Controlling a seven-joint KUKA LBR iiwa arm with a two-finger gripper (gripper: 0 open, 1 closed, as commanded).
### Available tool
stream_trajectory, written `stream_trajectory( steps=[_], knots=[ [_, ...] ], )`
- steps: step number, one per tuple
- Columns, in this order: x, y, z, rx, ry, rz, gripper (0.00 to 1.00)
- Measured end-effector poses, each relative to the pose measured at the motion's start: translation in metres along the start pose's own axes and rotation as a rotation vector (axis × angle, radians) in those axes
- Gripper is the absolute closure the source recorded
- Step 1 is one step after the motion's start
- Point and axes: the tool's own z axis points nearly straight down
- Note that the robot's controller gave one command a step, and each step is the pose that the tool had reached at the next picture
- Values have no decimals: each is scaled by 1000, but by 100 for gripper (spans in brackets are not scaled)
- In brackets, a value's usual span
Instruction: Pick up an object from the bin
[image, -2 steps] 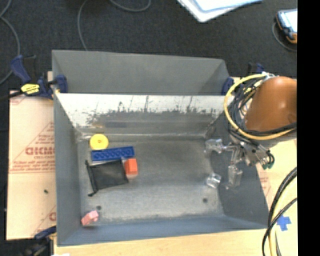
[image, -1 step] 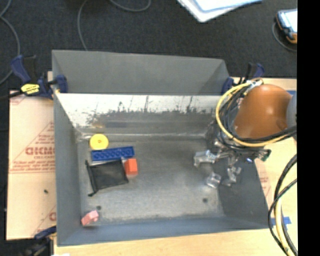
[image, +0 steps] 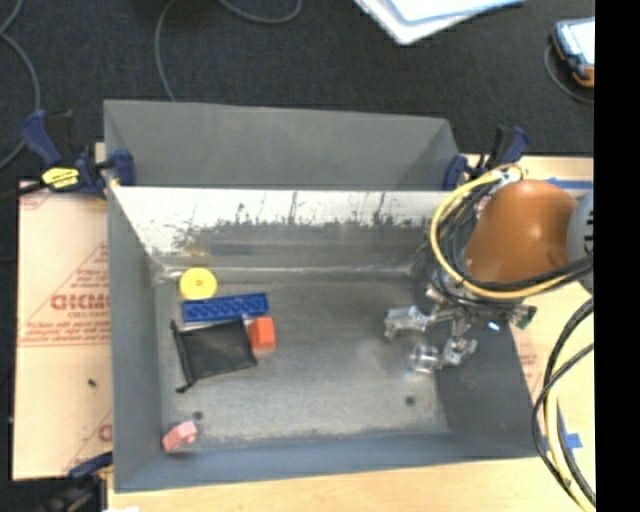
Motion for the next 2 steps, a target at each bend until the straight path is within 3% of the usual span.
stream_trajectory(
  steps=[1,2],
  knots=[
    [-7,6,0,-3,-8,-401,100],
    [-7,6,0,-3,-9,-401,100]
  ],
)
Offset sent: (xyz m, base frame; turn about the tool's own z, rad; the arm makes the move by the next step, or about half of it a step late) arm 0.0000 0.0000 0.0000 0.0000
